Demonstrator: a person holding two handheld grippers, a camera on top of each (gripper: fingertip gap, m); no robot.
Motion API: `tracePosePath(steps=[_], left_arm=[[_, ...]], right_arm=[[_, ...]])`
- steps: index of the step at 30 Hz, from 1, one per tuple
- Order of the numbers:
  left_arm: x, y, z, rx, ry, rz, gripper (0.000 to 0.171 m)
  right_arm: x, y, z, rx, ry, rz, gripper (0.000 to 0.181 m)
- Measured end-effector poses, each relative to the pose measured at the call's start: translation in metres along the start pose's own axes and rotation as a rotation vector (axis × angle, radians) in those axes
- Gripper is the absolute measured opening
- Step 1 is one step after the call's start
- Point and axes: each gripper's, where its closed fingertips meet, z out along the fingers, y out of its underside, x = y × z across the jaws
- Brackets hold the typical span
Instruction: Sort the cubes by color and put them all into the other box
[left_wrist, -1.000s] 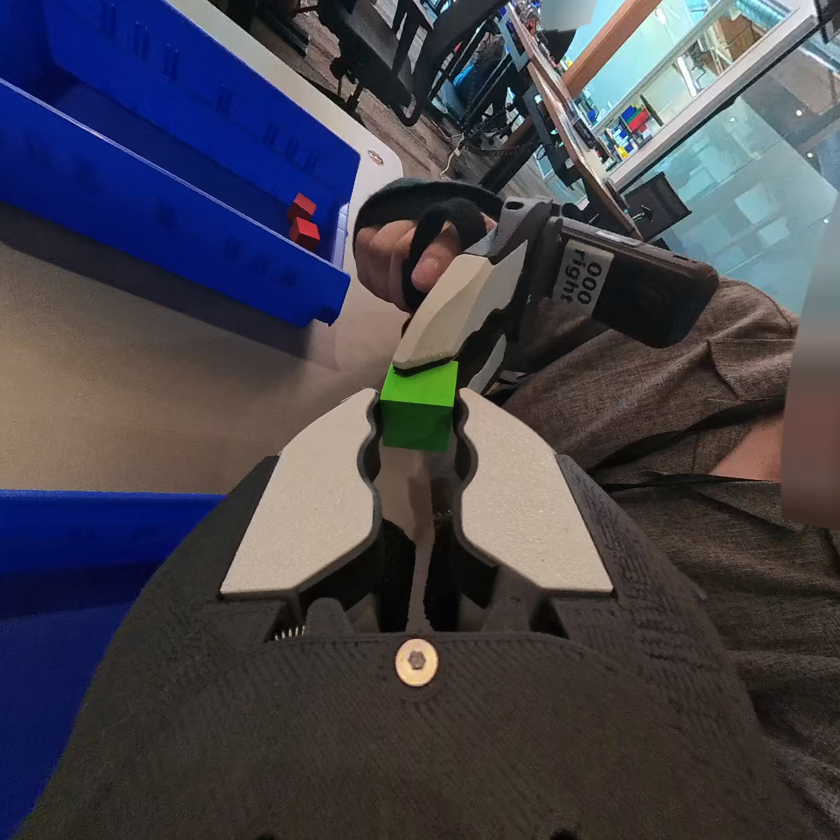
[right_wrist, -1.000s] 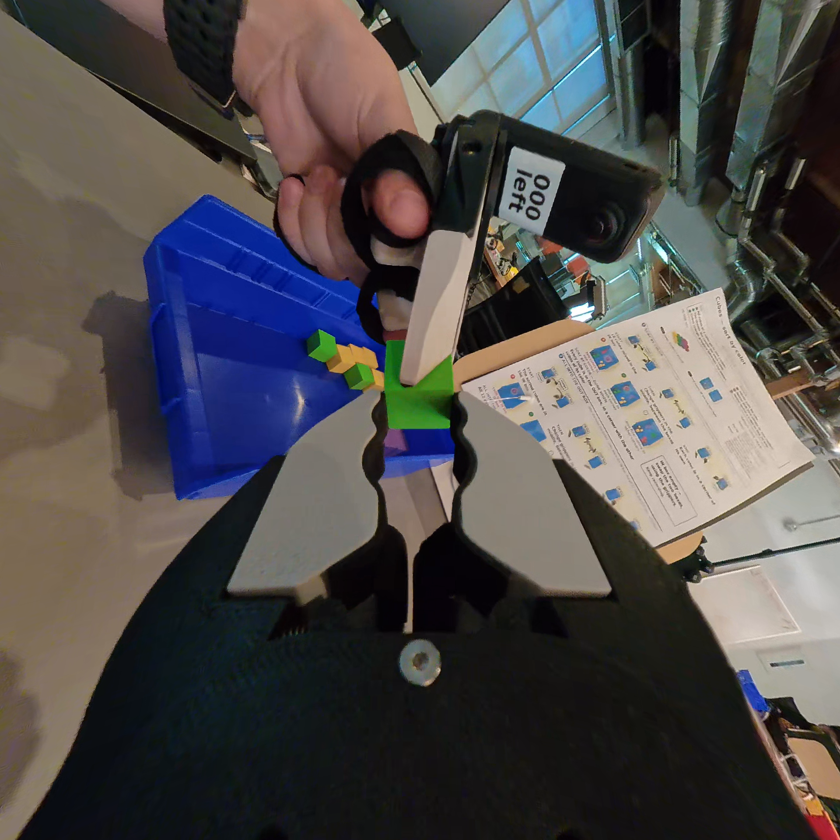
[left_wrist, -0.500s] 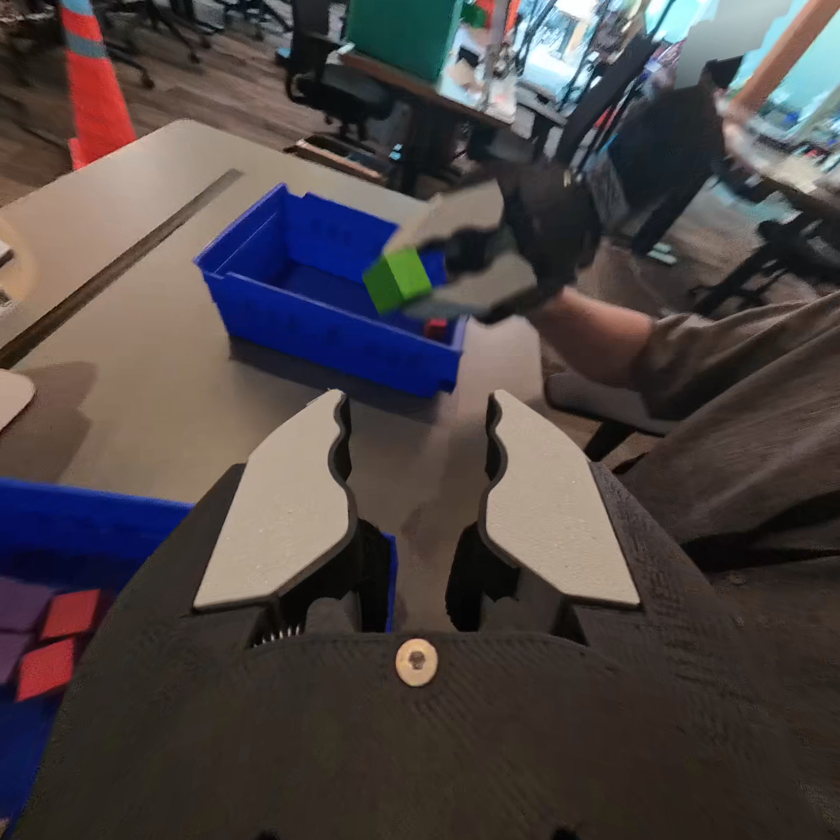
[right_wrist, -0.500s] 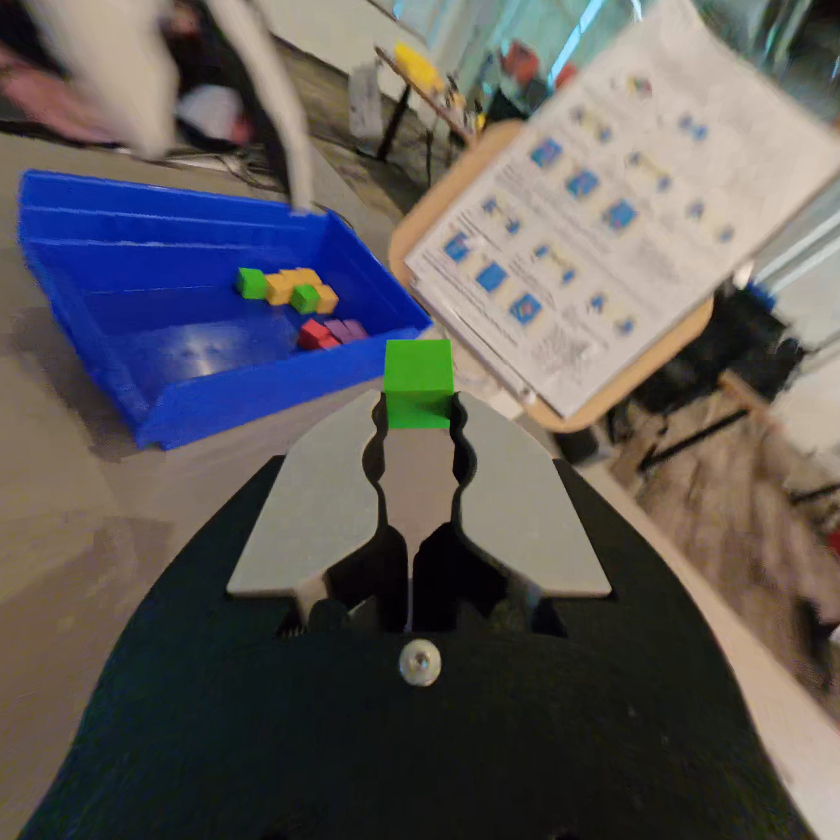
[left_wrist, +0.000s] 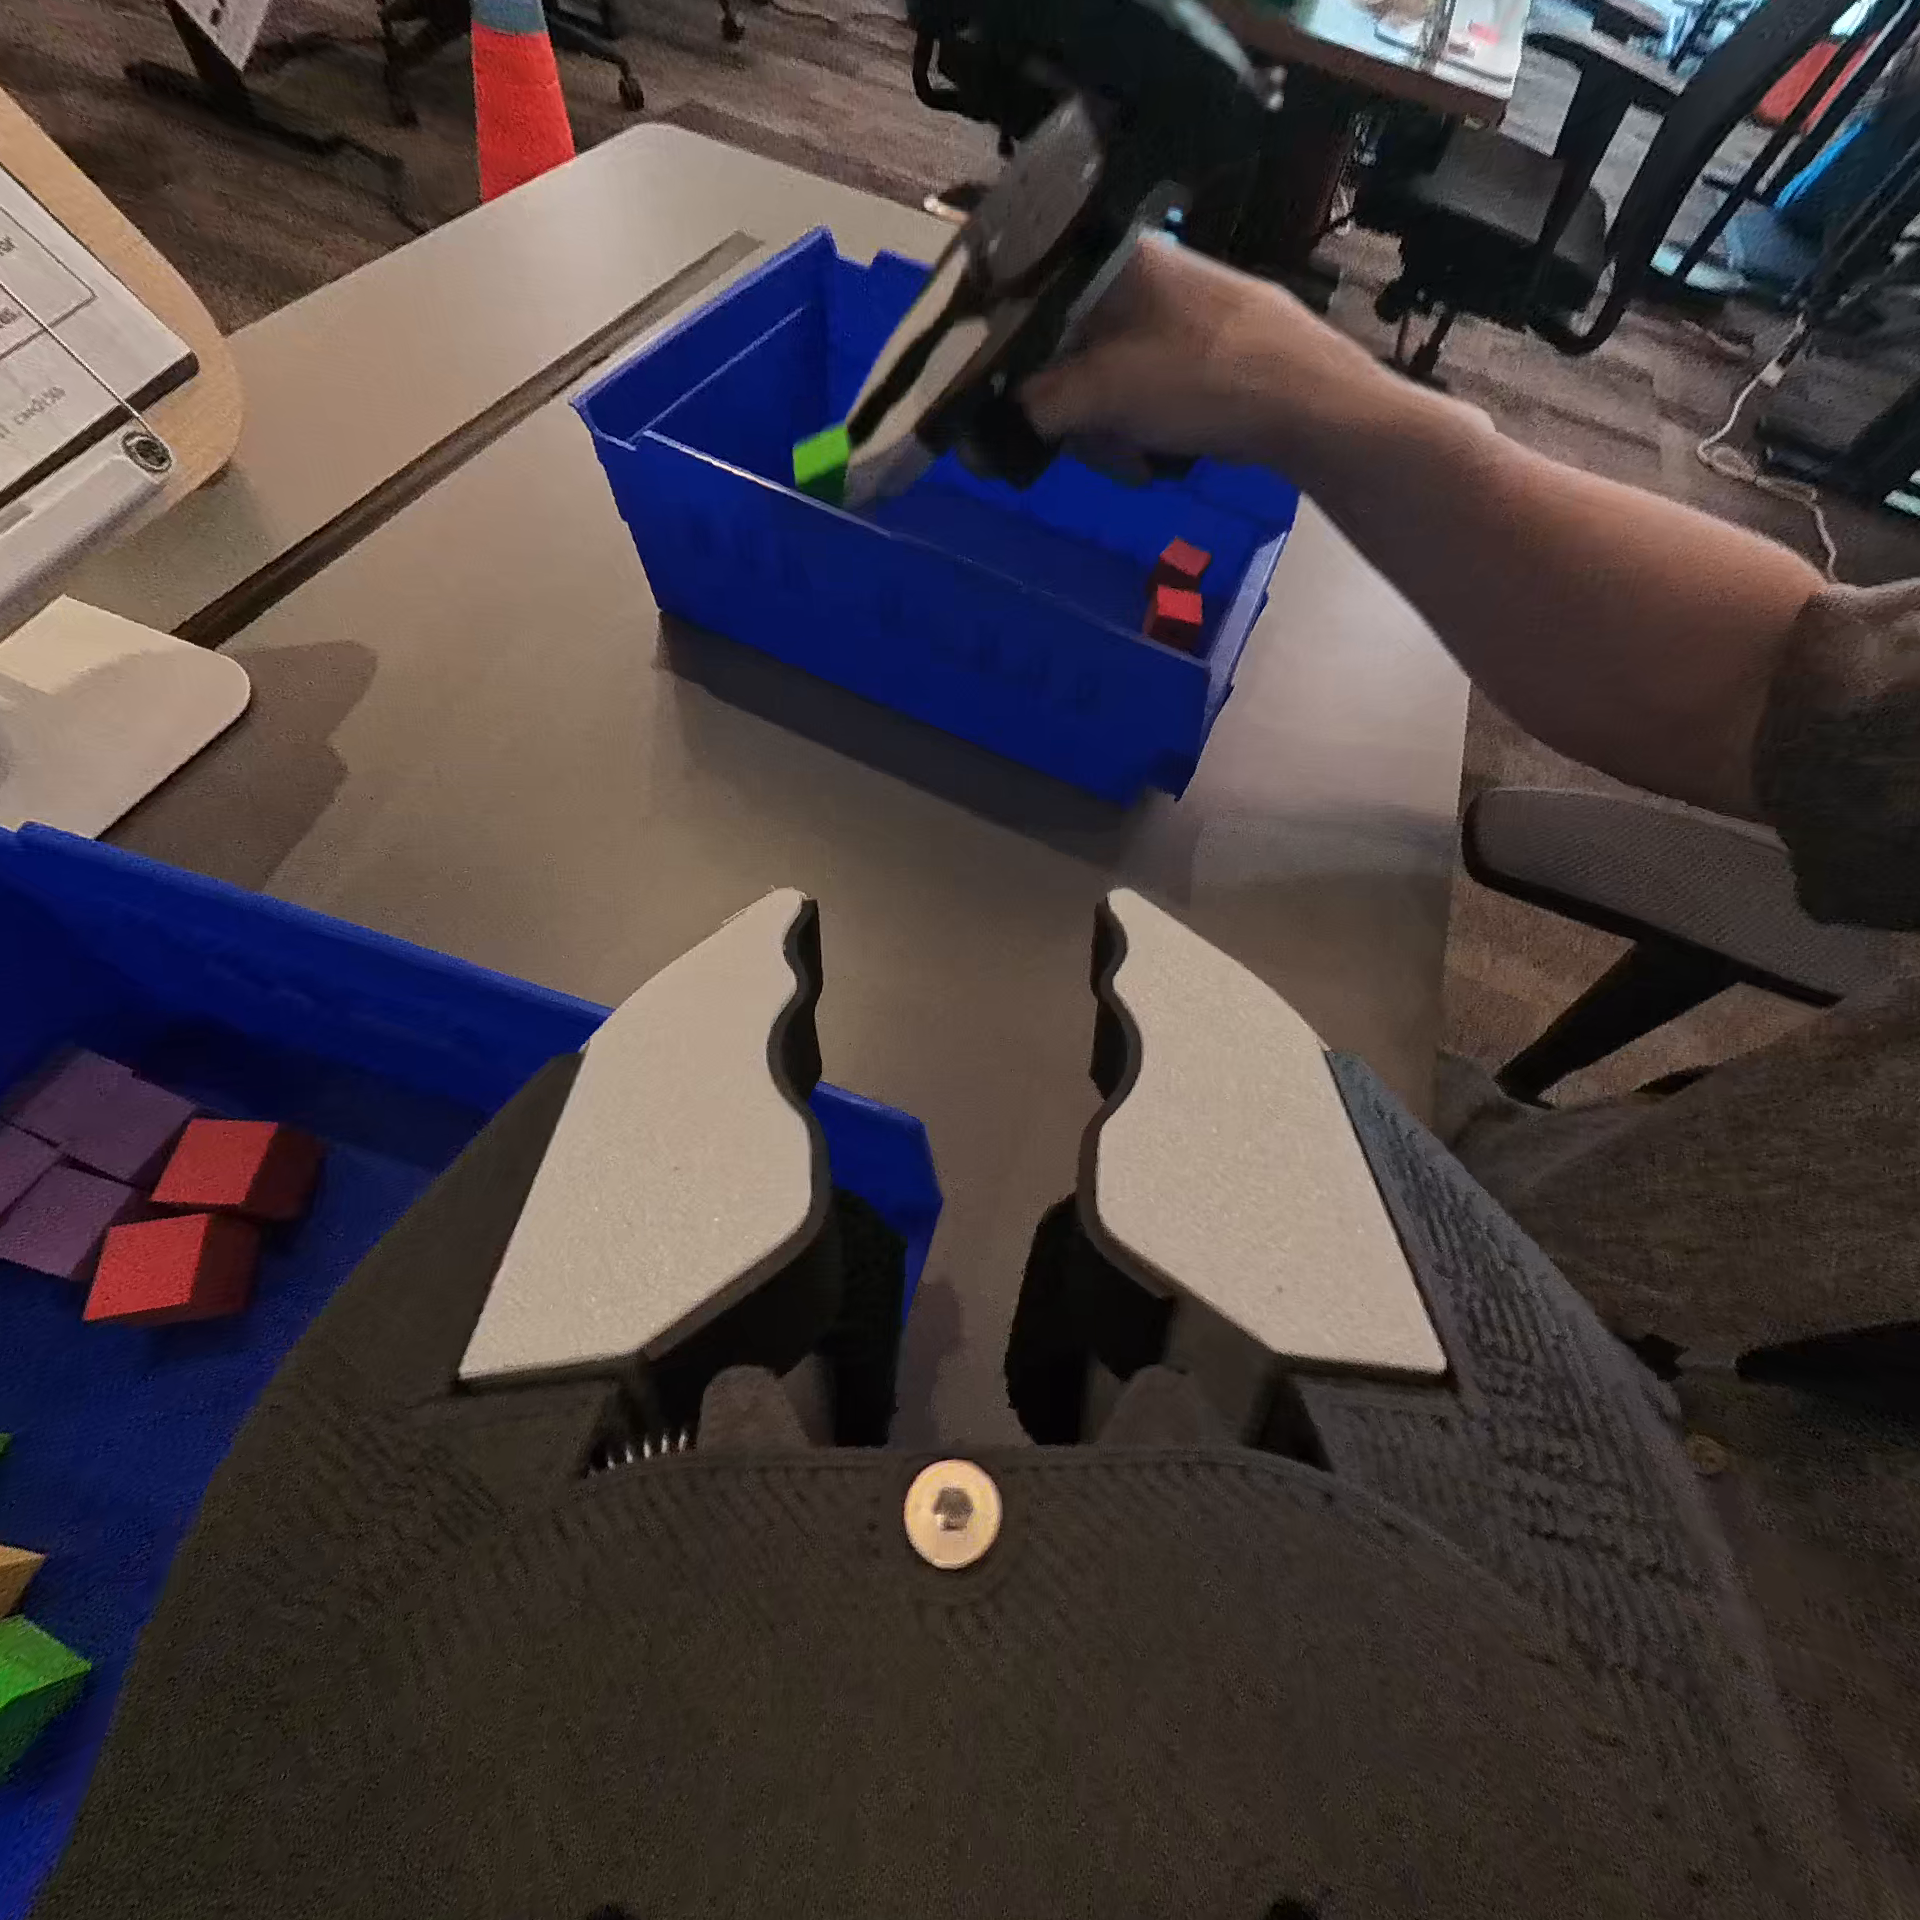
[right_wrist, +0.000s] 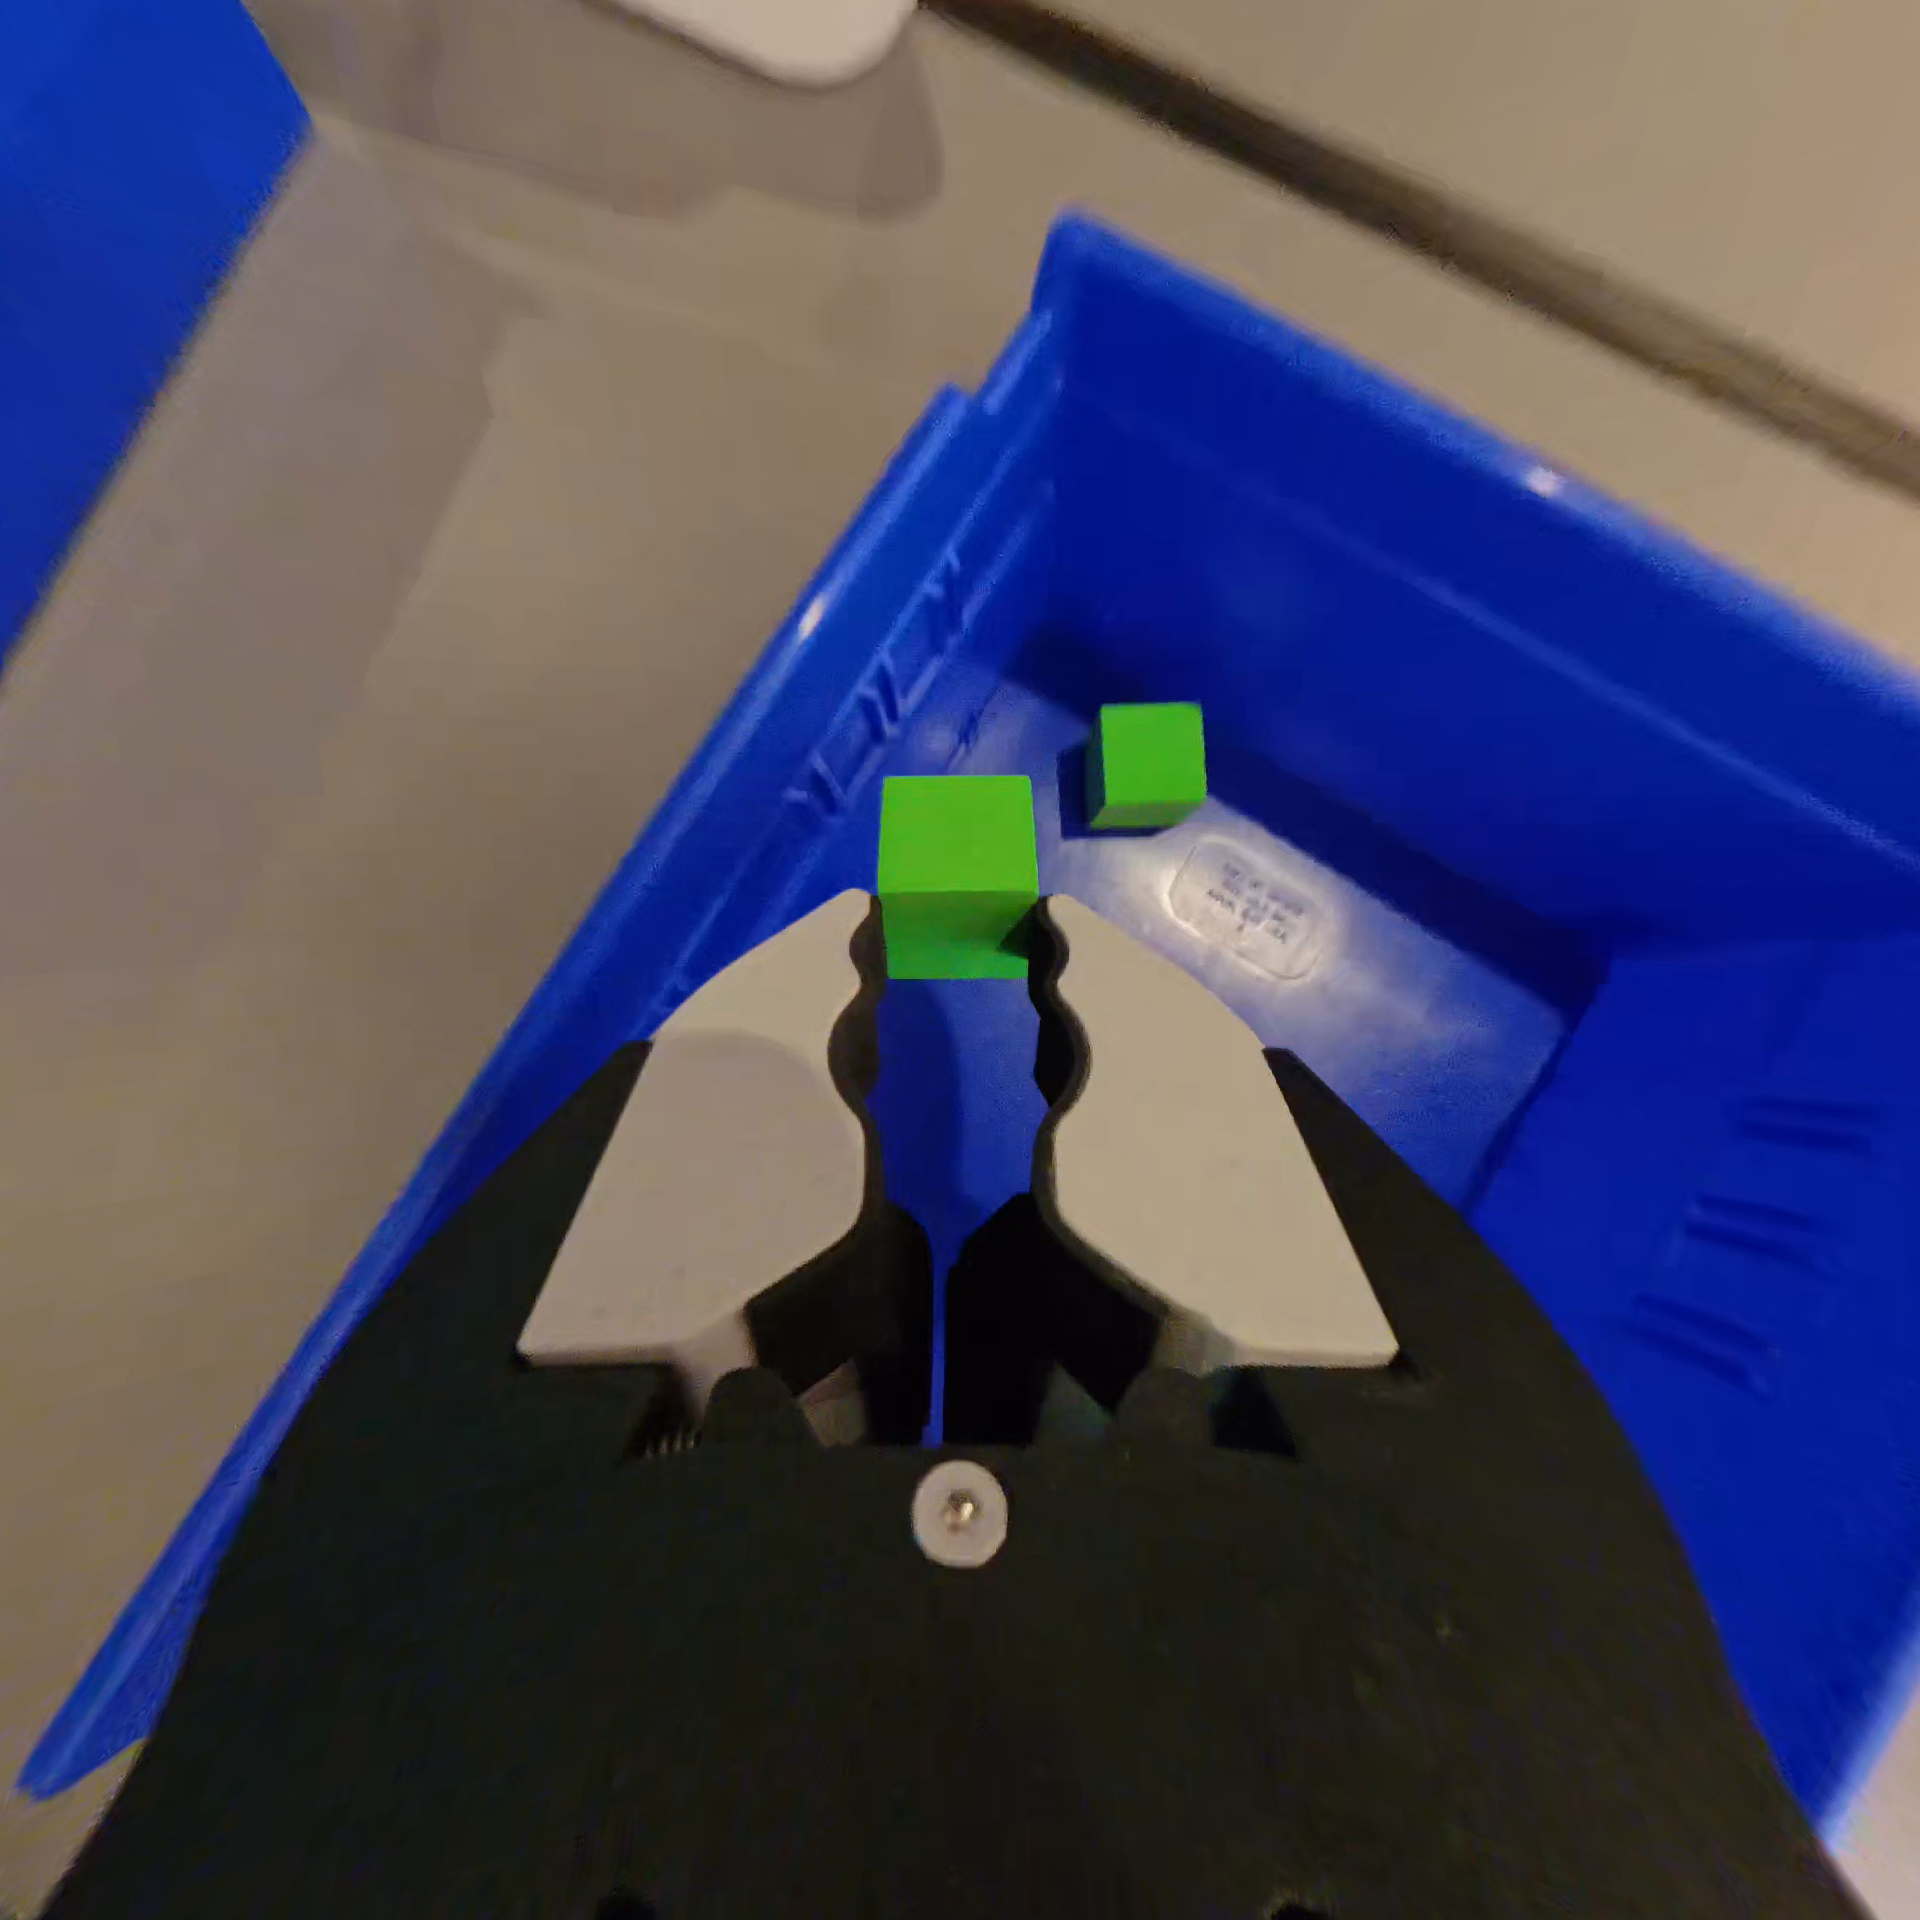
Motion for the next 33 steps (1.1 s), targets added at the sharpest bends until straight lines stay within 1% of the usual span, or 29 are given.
tracePosePath(steps=[2,4,8,11,16,19,23,28,33], left_arm=[[-0.002,0.000,-0.003,0.008,-0.036,0.004,0.050],[-0.008,0.003,-0.008,-0.005,-0.105,0.024,0.050],[-0.016,0.007,-0.024,-0.016,-0.227,0.051,0.050],[-0.019,0.006,-0.037,-0.002,-0.290,0.064,0.050],[-0.018,0.006,-0.050,0.003,-0.314,0.073,0.044],[-0.018,0.007,-0.053,0.002,-0.311,0.073,0.042],[-0.019,0.008,-0.055,0.005,-0.310,0.074,0.041],[-0.018,0.007,-0.055,0.005,-0.314,0.081,0.040],[-0.018,0.006,-0.056,0.004,-0.320,0.084,0.039]], right_arm=[[0.003,0.008,0.014,-0.062,-0.004,-0.001,0.027],[0.005,0.010,0.024,-0.100,0.003,-0.003,0.027],[0.005,0.015,0.036,-0.175,0.005,0.006,0.027],[0.007,0.019,0.043,-0.233,0.022,0.017,0.027],[0.006,0.019,0.053,-0.271,0.031,0.040,0.027],[0.008,0.021,0.056,-0.285,0.061,0.044,0.027],[0.009,0.022,0.057,-0.291,0.059,0.074,0.028],[0.010,0.021,0.054,-0.271,0.043,0.103,0.043],[0.011,0.019,0.047,-0.249,0.019,0.125,0.042]])
